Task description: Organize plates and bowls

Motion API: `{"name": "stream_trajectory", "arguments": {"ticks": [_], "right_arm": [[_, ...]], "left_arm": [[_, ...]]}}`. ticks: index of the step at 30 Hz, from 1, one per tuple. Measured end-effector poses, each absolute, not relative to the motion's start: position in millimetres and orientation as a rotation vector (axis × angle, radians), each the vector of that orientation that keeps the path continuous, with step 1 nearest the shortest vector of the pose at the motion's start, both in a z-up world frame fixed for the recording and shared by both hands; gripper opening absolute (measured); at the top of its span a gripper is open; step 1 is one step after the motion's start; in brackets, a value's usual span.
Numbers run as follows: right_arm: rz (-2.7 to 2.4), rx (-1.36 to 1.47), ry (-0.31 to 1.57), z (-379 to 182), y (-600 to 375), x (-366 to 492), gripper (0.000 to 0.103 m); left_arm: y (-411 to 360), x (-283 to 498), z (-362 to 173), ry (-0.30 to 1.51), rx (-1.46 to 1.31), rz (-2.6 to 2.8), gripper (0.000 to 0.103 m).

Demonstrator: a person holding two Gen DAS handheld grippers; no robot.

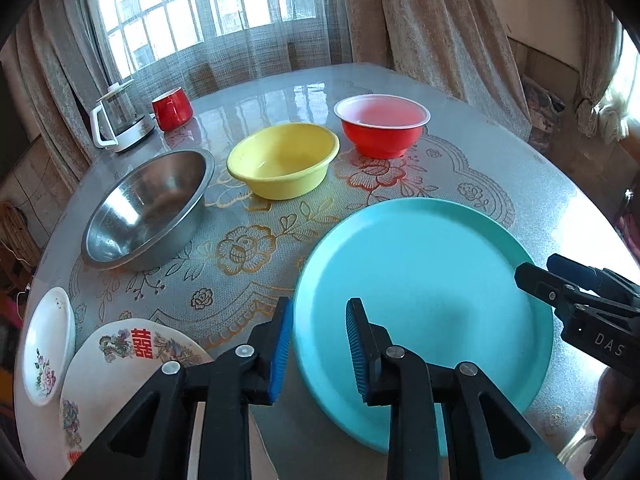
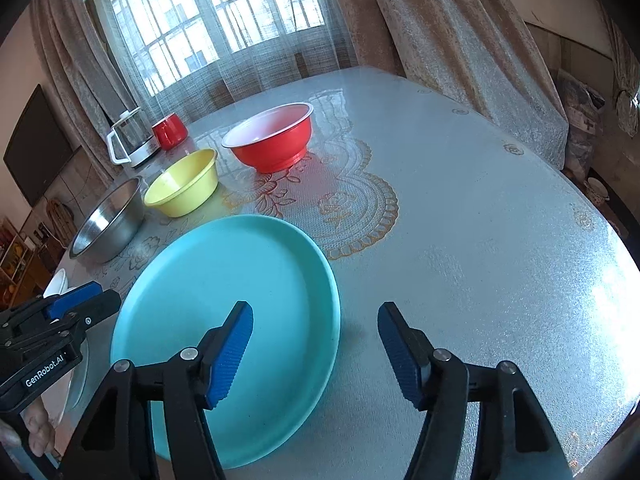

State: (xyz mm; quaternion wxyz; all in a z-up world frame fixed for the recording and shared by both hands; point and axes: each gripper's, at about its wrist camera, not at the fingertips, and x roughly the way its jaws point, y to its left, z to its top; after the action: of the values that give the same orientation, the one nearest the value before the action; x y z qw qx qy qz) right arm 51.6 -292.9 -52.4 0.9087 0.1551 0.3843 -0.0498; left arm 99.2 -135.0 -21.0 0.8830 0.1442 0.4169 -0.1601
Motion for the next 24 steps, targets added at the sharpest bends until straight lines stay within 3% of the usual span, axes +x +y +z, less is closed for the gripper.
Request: {"name": "stream_trajectory", "arguments": {"ticks": [7, 17, 24], "right_arm": [[-0.071, 0.29, 0.802, -58, -288, 56, 0.052], [-0.083, 0.259, 0.807, -59, -290, 61, 0.016], [-0.042, 0.295, 0.823, -59, -288, 67, 0.011]], "left_arm": [[-144, 112, -44, 0.912, 0.419, -0.284, 0.018], [-142, 122, -47, 0.91, 0.448, -0.228, 0.011], [-129, 128, -45, 0.935, 0.399, -0.171, 0.011]]}}
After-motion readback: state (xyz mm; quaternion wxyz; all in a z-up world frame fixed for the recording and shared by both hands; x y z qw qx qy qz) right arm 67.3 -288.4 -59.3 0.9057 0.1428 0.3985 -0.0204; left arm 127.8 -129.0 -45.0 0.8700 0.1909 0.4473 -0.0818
